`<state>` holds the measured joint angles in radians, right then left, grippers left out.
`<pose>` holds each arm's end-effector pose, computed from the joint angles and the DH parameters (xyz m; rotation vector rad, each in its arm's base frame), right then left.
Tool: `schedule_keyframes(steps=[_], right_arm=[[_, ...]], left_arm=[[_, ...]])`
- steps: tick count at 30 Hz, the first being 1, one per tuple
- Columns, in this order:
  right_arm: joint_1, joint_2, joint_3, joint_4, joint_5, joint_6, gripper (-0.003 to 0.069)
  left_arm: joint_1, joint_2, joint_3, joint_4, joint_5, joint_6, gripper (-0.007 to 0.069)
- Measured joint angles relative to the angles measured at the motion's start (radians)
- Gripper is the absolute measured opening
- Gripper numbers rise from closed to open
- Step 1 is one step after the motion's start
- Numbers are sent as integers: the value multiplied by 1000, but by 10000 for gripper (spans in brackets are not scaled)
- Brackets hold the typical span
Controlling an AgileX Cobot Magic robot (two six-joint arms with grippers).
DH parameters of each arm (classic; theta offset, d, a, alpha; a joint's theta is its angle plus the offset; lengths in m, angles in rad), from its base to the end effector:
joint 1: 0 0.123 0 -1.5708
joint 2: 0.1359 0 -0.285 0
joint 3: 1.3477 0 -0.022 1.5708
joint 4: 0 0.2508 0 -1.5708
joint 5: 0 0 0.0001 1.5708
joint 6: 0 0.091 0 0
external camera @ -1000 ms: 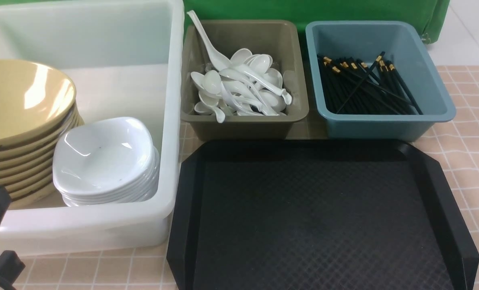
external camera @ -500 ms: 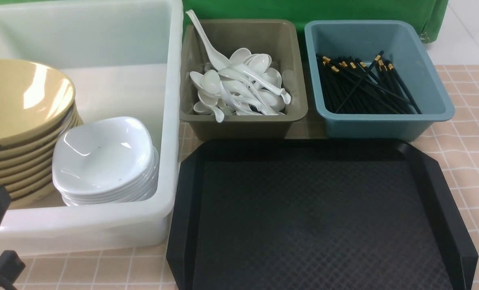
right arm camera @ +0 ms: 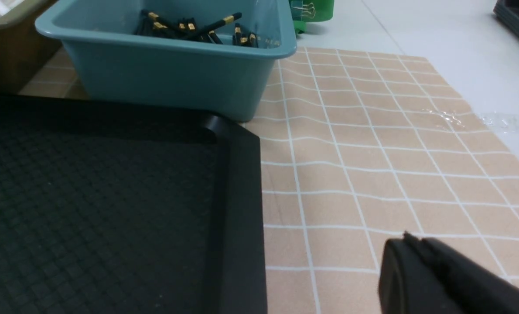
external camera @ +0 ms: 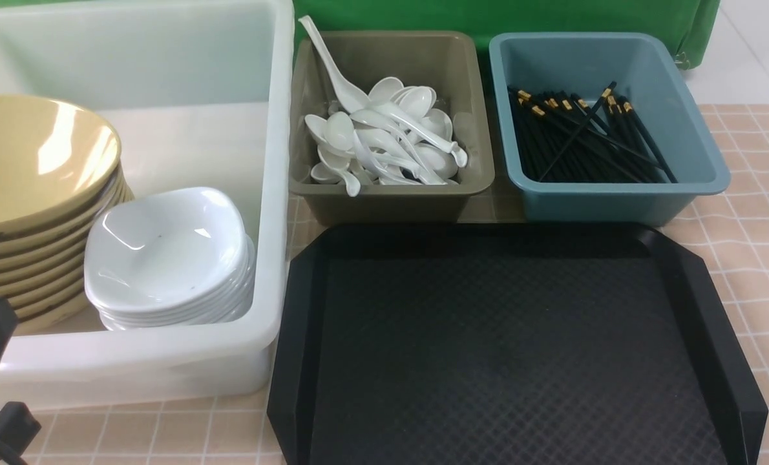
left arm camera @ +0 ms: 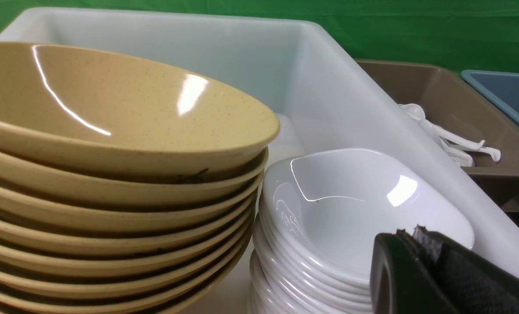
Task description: On brown table put chopsticks spoon bowls plates into blue grey white boxes.
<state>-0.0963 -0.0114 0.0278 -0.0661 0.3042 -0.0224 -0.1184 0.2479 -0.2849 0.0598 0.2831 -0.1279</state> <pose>0.0539 -0.0070 0.1770 0.0239 1.8058 -0.1474 0.0714 -0.0070 0.2682 0.0292 1.7306 -0.1248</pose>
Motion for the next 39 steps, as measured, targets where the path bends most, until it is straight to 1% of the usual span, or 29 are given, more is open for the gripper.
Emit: schedule_keyframes(steps=[2,5,7,8,11,12,16,20,26,39], right_arm=[[0,0,0,0,0,0,77],[0,0,0,0,1,0,80],[0,0,0,0,1,0,83],[0,0,0,0,1,0,83],[0,0,0,0,1,0,89],[0,0,0,0,1,0,90],[0,0,0,-1,1,0,92],[0,0,0,-1,1,0,95],[0,0,0,-1,1,0,99],[0,0,0,-1,1,0,99]], left_arm=[[6,-25,29,0,-15,-1,6],[48,-109,102,-5,-20,-3,6],[86,-182,170,-34,-60,-4,6],[88,-188,177,-34,-65,-4,6],[121,-254,284,-70,-150,-5,6],[125,-256,301,-74,-153,-3,6],[125,-259,304,-88,-91,-1,6],[125,-260,304,-130,31,2,6],[123,-260,303,-137,39,39,6],[123,-260,303,-137,40,44,6]])
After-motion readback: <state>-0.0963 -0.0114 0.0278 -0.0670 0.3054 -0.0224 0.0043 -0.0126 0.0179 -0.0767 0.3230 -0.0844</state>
